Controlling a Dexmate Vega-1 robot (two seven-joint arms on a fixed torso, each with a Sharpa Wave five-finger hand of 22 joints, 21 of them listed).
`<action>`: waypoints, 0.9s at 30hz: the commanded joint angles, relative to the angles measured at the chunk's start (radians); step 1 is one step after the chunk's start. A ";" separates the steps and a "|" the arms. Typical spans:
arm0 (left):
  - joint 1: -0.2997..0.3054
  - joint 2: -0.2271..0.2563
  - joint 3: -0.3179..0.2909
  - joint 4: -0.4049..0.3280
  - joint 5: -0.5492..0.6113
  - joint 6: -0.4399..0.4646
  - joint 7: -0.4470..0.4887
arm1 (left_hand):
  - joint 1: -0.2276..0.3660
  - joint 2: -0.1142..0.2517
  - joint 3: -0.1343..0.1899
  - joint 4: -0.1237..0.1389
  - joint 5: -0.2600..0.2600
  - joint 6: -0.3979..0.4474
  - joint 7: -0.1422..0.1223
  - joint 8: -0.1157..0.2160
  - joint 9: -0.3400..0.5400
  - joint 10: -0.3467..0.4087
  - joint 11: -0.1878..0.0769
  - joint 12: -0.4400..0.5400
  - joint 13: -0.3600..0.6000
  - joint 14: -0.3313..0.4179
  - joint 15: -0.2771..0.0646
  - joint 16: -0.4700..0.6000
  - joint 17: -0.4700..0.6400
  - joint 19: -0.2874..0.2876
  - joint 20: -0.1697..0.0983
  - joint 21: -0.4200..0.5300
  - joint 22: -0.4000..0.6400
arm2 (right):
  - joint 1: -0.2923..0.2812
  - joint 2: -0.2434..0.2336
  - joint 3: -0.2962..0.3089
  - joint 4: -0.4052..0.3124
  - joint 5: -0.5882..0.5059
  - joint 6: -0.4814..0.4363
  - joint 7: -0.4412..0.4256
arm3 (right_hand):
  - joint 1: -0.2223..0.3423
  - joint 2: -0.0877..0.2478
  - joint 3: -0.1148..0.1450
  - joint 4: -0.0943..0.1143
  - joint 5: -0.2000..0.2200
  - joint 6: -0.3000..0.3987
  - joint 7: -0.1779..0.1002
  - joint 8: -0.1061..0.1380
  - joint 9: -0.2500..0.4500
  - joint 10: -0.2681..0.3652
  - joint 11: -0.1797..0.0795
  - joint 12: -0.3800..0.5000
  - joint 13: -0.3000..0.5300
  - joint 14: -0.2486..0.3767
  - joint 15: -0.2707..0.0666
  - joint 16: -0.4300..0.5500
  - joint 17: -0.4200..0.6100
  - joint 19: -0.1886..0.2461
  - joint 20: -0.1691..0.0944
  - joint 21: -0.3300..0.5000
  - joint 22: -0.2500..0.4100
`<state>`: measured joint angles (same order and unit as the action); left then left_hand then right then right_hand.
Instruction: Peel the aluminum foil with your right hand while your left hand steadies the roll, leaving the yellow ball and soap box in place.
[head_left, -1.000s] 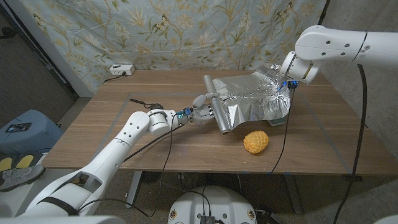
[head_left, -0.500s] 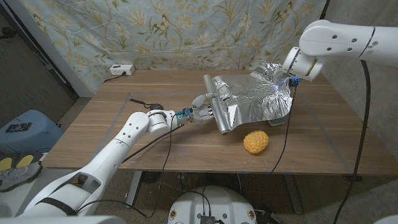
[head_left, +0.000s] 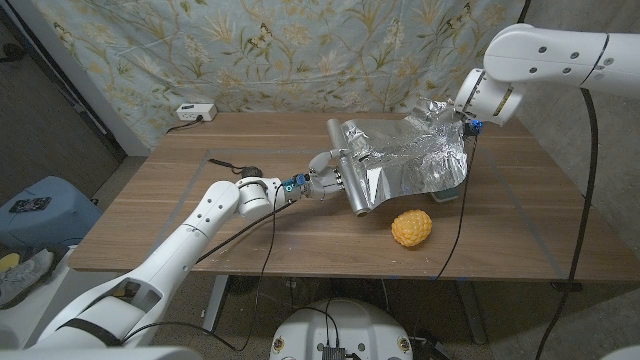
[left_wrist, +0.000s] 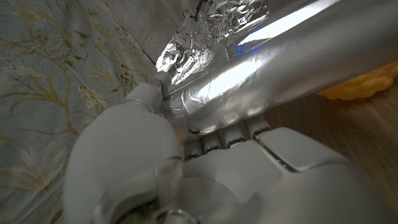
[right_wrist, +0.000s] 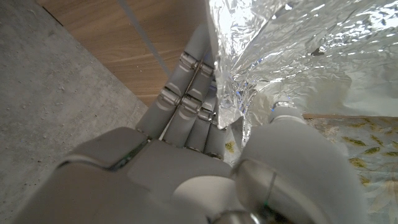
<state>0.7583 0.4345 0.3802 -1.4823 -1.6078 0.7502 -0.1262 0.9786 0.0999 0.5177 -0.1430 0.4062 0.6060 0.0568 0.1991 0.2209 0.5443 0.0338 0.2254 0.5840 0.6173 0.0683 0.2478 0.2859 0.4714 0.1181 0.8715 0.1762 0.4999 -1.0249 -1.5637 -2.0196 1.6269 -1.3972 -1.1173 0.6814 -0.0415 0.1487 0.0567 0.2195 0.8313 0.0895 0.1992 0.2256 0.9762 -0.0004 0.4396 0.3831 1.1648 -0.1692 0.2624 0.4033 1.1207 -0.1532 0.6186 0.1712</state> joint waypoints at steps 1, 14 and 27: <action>-0.003 -0.006 0.002 0.011 0.015 -0.010 -0.033 | -0.010 -0.021 -0.018 0.002 -0.009 -0.009 0.003 -0.002 0.002 -0.013 0.000 -0.002 0.003 -0.012 0.001 -0.002 0.006 -0.002 0.002 -0.003 0.002 | 0.000 0.000 0.010 0.008 0.004 0.001 0.019 | -0.013 0.000 -0.009 0.002 0.011 -0.004 0.002 0.002 0.000 -0.003 0.002 -0.003 0.005 -0.003 0.005 -0.002 0.003 0.002 0.005 -0.003 0.000; 0.000 -0.002 -0.005 0.011 0.016 -0.018 -0.040 | -0.035 -0.029 -0.037 0.009 -0.025 -0.020 0.004 -0.003 0.002 -0.026 0.011 -0.004 0.004 -0.023 0.011 -0.003 0.007 -0.008 0.006 -0.008 0.003 | 0.012 0.018 0.004 0.032 -0.057 0.001 0.111 | -0.007 0.011 -0.007 0.004 0.031 -0.005 0.004 0.004 -0.002 -0.004 0.005 -0.009 0.007 -0.007 0.009 -0.002 0.005 0.003 0.007 -0.011 0.000; -0.027 -0.019 0.001 0.059 0.028 -0.009 -0.087 | -0.064 -0.036 -0.058 0.014 -0.048 -0.052 0.011 -0.009 0.001 -0.069 0.028 -0.015 0.005 -0.057 0.036 -0.014 0.004 -0.026 0.021 -0.020 0.003 | 0.043 0.028 -0.026 0.060 -0.093 0.001 0.194 | -0.006 0.008 -0.013 0.005 0.047 -0.014 0.006 0.003 -0.005 -0.016 0.014 -0.017 0.011 -0.019 0.015 -0.006 0.005 0.002 0.012 -0.022 0.000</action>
<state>0.7489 0.4276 0.3766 -1.4562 -1.5886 0.7346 -0.1810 0.9234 0.0658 0.4671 -0.1281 0.3622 0.5601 0.0682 0.1920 0.2204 0.4853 0.0607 0.2144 0.5864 0.5656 0.1017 0.2362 0.2877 0.4548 0.1346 0.8540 0.1761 0.5166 -1.0050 -1.5629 -1.9785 1.5739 -1.3961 -1.0010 0.6698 -0.0377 0.1419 0.0637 0.2591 0.8256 0.0952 0.1993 0.2182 0.9654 0.0105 0.4248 0.3917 1.1504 -0.1547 0.2587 0.4060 1.1207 -0.1533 0.6021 0.1702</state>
